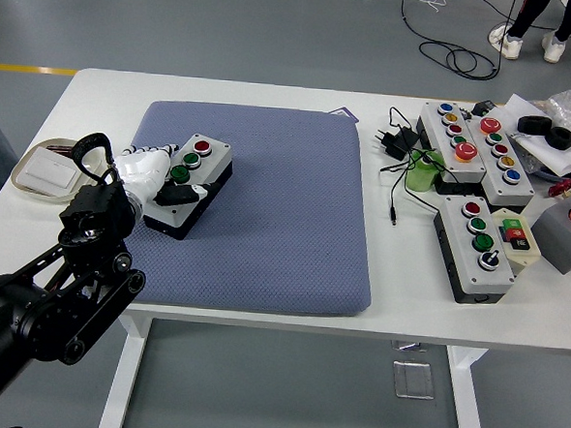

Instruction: Pick up the button,place it on the desk,press the button,press the button

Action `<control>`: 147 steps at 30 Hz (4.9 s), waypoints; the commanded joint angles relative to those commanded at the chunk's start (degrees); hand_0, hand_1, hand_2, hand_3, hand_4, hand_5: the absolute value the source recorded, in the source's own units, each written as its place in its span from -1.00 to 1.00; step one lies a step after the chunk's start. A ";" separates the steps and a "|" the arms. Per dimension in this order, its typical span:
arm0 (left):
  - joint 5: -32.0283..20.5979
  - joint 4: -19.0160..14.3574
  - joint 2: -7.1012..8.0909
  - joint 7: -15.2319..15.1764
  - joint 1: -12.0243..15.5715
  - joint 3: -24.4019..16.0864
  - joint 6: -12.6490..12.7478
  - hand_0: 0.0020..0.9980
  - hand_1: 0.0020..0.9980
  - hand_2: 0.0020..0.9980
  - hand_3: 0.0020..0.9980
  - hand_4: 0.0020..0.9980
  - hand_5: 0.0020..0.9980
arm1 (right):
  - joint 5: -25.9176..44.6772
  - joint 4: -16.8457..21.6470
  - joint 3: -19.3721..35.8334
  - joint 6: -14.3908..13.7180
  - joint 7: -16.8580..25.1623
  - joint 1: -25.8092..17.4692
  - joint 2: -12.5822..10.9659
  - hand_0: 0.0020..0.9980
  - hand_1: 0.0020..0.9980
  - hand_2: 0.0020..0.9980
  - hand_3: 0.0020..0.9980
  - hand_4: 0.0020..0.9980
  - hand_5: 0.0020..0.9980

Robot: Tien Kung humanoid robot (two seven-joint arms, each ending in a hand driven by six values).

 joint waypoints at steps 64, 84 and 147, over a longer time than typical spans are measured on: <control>0.00 9.38 3.75 -9.10 -4.62 4.37 2.97 -0.69 -0.81 -0.77 -0.34 -0.14 -1.00 | 0.01 0.00 0.56 -0.21 -0.12 0.69 0.06 0.29 -0.08 0.22 0.13 -0.39 -0.55; 0.00 14.57 10.96 -40.54 -13.72 19.71 26.27 -0.66 -0.81 -0.79 -0.40 -0.22 -1.00 | -0.41 0.00 0.87 -0.17 -0.30 0.20 0.13 0.29 -0.08 0.23 0.13 -0.39 -0.54; 0.00 15.95 12.51 -54.51 -17.03 18.92 -5.71 0.70 0.81 1.00 1.00 0.64 -0.49 | -0.83 0.00 0.79 0.11 -0.31 0.99 0.07 0.29 -0.08 0.23 0.13 -0.38 -0.53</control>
